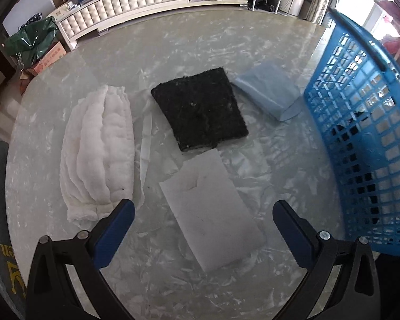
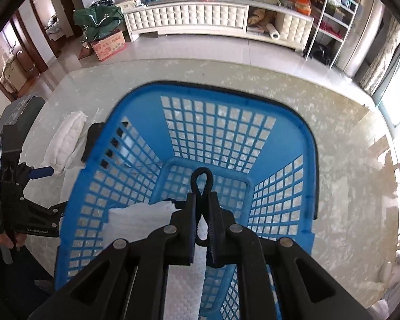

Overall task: Organize soft objects
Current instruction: 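Drop the black ring into the basket with the right tool while the left tool grasps the white foam pad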

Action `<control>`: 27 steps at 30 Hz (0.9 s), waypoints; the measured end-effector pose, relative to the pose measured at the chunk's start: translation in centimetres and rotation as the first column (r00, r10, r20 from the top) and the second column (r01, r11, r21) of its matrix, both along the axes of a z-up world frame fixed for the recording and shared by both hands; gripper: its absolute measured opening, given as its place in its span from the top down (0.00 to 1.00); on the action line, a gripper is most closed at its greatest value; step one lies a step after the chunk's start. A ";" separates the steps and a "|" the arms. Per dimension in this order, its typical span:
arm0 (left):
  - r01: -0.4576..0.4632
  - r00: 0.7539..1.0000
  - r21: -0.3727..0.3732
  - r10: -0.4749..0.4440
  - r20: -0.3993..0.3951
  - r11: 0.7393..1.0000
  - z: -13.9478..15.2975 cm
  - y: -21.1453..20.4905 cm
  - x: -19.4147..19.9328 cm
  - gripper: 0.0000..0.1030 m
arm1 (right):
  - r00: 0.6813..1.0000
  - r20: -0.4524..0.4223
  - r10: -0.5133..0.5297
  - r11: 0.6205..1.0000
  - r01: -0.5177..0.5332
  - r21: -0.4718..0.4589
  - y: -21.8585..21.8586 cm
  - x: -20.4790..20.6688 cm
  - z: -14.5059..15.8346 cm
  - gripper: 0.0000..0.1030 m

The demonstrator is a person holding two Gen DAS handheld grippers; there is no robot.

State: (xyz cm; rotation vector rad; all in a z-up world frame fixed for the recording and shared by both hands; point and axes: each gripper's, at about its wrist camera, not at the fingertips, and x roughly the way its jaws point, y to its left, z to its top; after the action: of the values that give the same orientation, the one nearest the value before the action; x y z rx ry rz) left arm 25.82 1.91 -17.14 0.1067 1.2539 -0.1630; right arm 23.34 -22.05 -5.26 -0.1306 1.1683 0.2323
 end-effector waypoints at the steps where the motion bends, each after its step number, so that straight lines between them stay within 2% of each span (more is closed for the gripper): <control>1: -0.008 1.000 0.007 0.008 -0.007 1.000 -0.4 0.1 0.2 0.00 | 1.000 -0.006 -0.005 1.000 0.005 0.001 -0.1 0.2 -0.2 0.92; 11: -0.068 0.996 0.025 0.070 -0.051 0.997 -2.6 0.4 1.4 0.00 | 1.000 -0.026 -0.003 1.000 0.003 -0.002 0.1 0.8 -0.4 0.92; 15: -0.071 0.994 0.033 0.073 -0.084 0.997 -3.9 0.0 1.7 0.00 | 1.000 -0.028 -0.008 1.000 0.008 -0.006 -0.4 1.0 -0.5 0.92; 19: -0.071 0.994 0.031 0.074 -0.083 0.997 -4.6 0.0 1.7 0.00 | 0.999 -0.026 -0.024 1.000 0.023 -0.007 -0.9 1.3 -0.6 0.92; 22: -0.051 0.996 0.028 0.053 -0.069 0.998 -4.4 -0.3 1.7 0.13 | 0.999 -0.027 -0.027 1.000 0.027 -0.014 -1.2 1.4 -0.6 0.92; 24: -0.040 0.998 0.024 0.041 -0.057 0.999 -3.9 -0.5 1.7 0.33 | 0.999 -0.034 -0.027 0.999 0.026 -0.018 -1.4 1.4 -0.8 0.90; 27: -0.035 0.998 0.021 0.036 -0.052 0.999 -3.6 -0.5 1.5 0.41 | 0.999 -0.033 -0.024 0.999 0.024 -0.025 -1.4 1.3 -0.6 0.89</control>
State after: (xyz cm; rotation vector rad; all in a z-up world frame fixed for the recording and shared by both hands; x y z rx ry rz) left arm 27.34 1.40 -20.75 0.0975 1.3091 -0.1231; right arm 24.68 -23.46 -5.89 -0.1350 1.2058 0.1994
